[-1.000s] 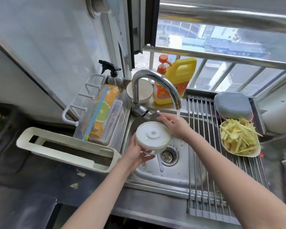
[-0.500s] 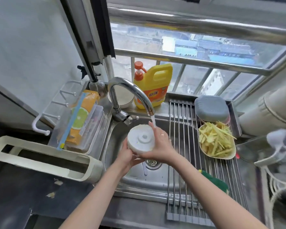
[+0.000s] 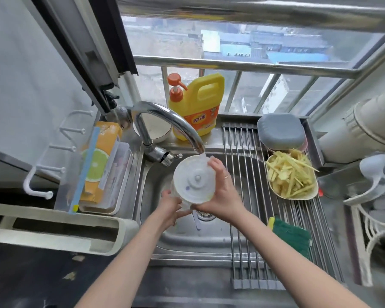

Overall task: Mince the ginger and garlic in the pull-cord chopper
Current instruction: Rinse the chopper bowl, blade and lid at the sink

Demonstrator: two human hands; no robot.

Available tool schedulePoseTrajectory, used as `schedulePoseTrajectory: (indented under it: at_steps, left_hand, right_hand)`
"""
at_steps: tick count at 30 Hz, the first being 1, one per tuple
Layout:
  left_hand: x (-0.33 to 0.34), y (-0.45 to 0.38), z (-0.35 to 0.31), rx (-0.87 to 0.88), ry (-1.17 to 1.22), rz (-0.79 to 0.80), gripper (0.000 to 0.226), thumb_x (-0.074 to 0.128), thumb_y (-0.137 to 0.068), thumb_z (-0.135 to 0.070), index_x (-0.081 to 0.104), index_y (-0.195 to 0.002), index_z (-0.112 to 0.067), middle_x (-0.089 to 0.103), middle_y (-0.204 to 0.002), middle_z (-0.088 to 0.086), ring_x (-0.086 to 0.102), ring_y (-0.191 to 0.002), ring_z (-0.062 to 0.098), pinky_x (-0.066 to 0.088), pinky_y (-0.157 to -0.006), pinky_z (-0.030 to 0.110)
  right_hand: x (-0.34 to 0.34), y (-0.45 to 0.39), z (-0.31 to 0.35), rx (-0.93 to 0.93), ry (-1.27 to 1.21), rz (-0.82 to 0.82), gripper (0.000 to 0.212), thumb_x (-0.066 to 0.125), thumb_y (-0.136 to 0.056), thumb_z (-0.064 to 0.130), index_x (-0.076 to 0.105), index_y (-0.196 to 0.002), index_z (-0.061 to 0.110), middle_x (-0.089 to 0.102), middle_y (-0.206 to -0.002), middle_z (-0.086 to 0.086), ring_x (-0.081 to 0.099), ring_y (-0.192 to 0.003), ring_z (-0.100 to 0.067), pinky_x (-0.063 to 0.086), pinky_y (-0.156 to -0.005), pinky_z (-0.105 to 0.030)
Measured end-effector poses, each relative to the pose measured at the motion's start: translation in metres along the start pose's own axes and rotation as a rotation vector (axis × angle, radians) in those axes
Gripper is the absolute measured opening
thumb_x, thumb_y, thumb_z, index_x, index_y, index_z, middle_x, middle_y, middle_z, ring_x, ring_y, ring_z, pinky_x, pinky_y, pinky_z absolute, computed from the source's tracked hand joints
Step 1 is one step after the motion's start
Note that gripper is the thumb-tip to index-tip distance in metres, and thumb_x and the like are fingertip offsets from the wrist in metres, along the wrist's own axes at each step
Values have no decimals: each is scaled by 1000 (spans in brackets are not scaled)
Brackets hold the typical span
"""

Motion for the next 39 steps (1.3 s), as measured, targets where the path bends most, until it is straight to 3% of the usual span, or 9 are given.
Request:
schedulePoseTrajectory:
  at_steps: [8,17,22,26,28,31,34,36,39]
  left_hand:
    - [-29,-37,40,-71,-125,-116,31,46,-95,-11,48,-126,-12,57,-125,18,59,-108,36,55,-50,34]
    - [-41,-37,72,-193,-89,-137,18,46,-94,7,57,-108,2,68,-77,15,66,-61,24,54,-43,30]
    - [-45,-21,48,-190,-41,-414,31,37,-98,-3,52,-123,10,57,-124,25,59,-104,34,48,-68,20]
    - [13,0,-11,104,255,5,48,44,-96,-46,63,-112,-5,68,-106,16,65,-97,27,52,-84,36]
    - [21,8,-27,181,124,31,39,57,-89,-44,63,-109,-11,66,-111,17,65,-97,30,50,-89,47]
    - [14,14,-48,455,-190,-97,12,54,-96,-27,61,-91,-20,64,-91,3,60,-86,20,52,-78,38]
    - [30,30,-67,633,-293,49,13,50,-97,-28,62,-95,-23,65,-86,-8,60,-76,3,49,-65,17]
    - [34,33,-74,622,-300,87,16,47,-98,-30,61,-105,-23,66,-92,-6,61,-76,2,48,-63,15]
    - [27,20,-53,340,-179,89,21,45,-99,-32,54,-113,-19,62,-111,9,66,-86,22,58,-62,33]
  right_hand:
    - [11,-4,-10,70,204,-32,113,76,-54,56,12,-142,24,27,-151,-6,29,-136,-23,28,-111,-50]
    - [33,14,-17,100,169,-102,119,82,-51,49,11,-143,23,29,-149,-9,30,-138,-25,31,-111,-43]
    - [35,14,-15,134,130,-126,125,88,-46,42,10,-142,24,26,-148,-4,24,-138,-21,26,-112,-39]
    - [37,28,-13,264,16,-135,124,77,-47,60,10,-144,20,21,-148,2,22,-139,-18,26,-113,-36]
    - [32,34,-14,397,-249,-43,122,78,-50,57,4,-144,33,16,-146,11,26,-137,-14,30,-111,-35]
    - [26,36,-31,717,-765,1,89,67,-76,57,16,-144,30,36,-143,-4,50,-122,-26,49,-95,-47]
    - [13,20,-30,745,-739,2,60,47,-86,65,46,-124,18,57,-122,-14,61,-103,-33,58,-68,-43]
    - [7,12,-22,719,-720,-39,37,43,-95,51,50,-111,18,60,-114,-15,62,-98,-33,57,-59,-39]
    - [0,3,-16,643,-629,-136,26,40,-98,44,50,-99,20,62,-105,-14,64,-95,-34,56,-75,-54]
Point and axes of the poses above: each hand's wrist, its own y-axis away from the middle knuckle, its own x-axis out of the palm, z = x × y, the point moved 5 cm from there along -y, towards the middle knuckle
